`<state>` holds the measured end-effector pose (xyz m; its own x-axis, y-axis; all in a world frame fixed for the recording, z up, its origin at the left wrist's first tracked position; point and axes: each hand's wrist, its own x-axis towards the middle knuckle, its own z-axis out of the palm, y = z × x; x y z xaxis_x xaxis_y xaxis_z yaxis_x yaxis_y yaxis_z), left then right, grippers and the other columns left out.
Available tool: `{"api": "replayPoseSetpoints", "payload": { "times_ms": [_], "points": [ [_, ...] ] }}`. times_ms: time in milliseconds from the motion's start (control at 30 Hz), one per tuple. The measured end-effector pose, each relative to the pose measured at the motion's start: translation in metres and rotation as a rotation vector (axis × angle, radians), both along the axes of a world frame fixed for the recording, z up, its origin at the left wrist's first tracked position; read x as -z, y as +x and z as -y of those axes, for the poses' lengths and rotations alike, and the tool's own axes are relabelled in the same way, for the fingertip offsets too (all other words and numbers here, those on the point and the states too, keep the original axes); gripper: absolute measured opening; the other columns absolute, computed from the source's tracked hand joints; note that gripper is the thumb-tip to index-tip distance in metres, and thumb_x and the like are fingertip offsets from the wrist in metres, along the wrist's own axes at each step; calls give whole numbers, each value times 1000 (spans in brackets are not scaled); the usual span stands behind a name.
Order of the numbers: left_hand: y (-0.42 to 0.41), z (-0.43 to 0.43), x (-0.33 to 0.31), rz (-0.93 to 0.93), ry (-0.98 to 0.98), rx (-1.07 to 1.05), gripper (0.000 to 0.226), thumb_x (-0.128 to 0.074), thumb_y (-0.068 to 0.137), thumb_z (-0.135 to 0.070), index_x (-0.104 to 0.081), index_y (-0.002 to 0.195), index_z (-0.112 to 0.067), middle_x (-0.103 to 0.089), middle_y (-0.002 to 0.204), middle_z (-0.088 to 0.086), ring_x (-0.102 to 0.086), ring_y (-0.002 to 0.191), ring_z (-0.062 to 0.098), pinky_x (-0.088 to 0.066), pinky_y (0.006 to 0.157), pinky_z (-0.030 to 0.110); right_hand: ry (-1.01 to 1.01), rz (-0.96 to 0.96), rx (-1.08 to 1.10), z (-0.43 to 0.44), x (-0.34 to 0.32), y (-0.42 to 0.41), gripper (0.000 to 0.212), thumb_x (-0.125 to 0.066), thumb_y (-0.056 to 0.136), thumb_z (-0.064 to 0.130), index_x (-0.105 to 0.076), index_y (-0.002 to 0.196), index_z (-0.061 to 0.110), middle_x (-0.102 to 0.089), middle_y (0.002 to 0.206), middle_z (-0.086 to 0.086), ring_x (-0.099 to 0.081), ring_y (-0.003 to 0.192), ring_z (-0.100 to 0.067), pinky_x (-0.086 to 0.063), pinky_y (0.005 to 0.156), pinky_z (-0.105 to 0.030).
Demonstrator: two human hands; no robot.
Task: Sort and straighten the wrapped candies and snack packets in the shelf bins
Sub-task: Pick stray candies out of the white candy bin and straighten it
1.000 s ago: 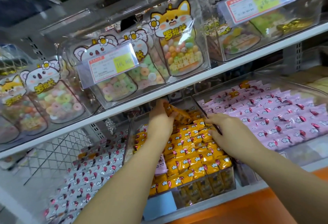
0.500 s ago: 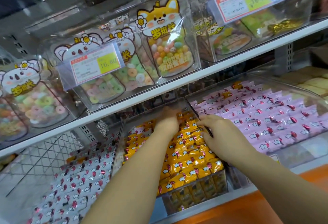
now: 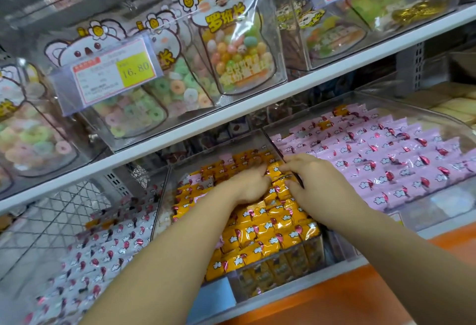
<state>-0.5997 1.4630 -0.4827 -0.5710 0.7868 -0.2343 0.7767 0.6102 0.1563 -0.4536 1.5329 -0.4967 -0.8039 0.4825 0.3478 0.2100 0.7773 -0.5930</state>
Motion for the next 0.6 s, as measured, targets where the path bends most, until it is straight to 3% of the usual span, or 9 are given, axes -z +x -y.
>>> {"api": "replayPoseSetpoints", "payload": {
  "times_ms": [100,167,367,500,600],
  "points": [
    [-1,-2,-6,75,-10,-30,50,-30,102,-27,-21,149,-14,-26,154,11,-29,139,25,-23,114,33,9,-9,3,0,1,0,36,-53,93,19,-56,129,23,-43,142,9,-45,125,-13,-37,102,-29],
    [0,2,-14,97,25,-32,48,-29,103,-29,-24,149,-14,-28,153,8,-29,139,23,-22,111,30,14,-8,-3,-1,0,1,36,-53,93,20,-56,129,23,-43,143,9,-44,126,-13,-38,103,-30],
    [11,48,-27,-42,306,-76,45,-41,100,-31,-36,144,-21,-39,148,1,-39,133,18,-33,108,31,137,45,-21,4,-2,5,36,-52,93,28,-55,129,27,-38,147,8,-40,129,-15,-32,108,-34],
    [16,88,-29,-99,425,-189,42,-48,97,-29,-44,139,-23,-47,141,-1,-47,125,16,-37,98,25,223,27,-16,19,-1,11,34,-53,92,30,-58,126,27,-44,142,7,-38,130,-16,-26,109,-34],
    [22,106,-25,-109,393,-246,48,-54,93,-34,-43,138,-25,-43,143,1,-47,125,19,-40,102,33,243,-28,-22,31,10,17,27,-66,84,22,-69,110,20,-60,127,-3,-48,121,-29,-35,102,-45]
  ]
}}
